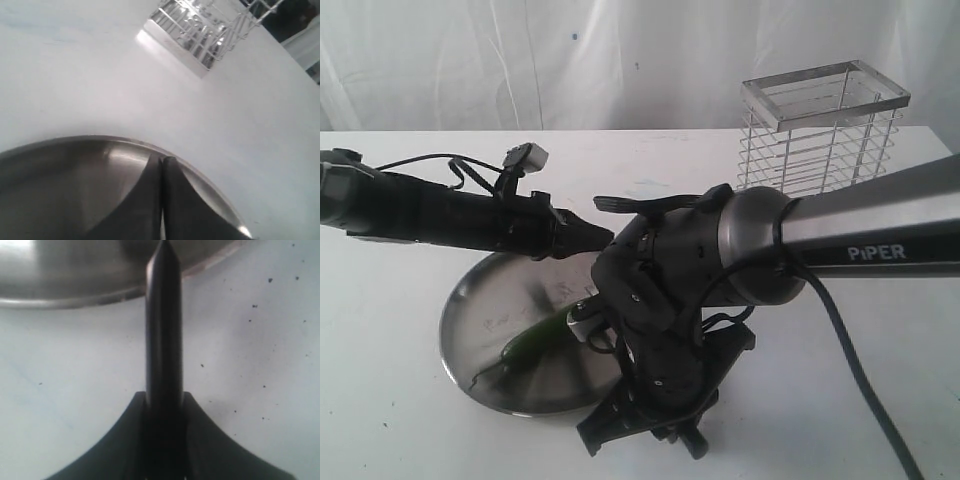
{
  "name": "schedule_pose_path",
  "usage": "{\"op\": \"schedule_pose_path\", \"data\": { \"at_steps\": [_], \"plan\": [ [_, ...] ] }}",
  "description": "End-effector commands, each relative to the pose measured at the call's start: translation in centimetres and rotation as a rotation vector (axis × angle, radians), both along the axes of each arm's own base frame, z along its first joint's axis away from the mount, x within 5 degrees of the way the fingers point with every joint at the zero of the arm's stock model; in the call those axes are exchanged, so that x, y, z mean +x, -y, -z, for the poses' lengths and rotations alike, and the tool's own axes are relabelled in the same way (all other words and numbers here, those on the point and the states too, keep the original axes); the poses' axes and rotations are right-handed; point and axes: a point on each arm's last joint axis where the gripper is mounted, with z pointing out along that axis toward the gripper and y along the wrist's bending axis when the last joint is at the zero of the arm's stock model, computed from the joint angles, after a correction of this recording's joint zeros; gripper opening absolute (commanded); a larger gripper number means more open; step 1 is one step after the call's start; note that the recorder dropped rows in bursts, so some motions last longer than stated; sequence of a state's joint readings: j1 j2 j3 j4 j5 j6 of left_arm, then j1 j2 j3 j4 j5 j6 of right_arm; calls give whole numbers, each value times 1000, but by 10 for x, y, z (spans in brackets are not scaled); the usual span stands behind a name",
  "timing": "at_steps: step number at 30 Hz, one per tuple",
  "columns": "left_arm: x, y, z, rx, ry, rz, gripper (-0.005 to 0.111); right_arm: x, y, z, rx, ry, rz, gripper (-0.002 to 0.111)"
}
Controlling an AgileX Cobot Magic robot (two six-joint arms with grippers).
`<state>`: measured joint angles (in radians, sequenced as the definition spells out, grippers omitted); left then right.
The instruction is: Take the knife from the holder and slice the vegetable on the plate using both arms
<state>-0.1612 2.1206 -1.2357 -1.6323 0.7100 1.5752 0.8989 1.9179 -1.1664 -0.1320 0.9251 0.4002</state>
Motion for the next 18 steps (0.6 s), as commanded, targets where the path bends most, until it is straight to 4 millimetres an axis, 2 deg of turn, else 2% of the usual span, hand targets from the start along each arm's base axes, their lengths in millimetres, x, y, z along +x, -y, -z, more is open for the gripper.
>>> {"op": "schedule_pose_path", "data": {
  "at_steps": [1,4,8,11,18],
  "plan": [
    [-16,7,-11,-93,-103,140,0,1,0,-3,21,15,-12,0],
    [-21,8,-7,-76,-168,168,0,1,0,-3,21,15,-10,0],
    [-26,11,8,6,-196,116,0,1,0,-3,21,15,6,0],
    [-38,20,14,17,-203,159,0,1,0,-3,21,15,8,0],
    [-45,35,13,12,-163,217,0,1,0,-3,22,16,24,0]
  ]
}}
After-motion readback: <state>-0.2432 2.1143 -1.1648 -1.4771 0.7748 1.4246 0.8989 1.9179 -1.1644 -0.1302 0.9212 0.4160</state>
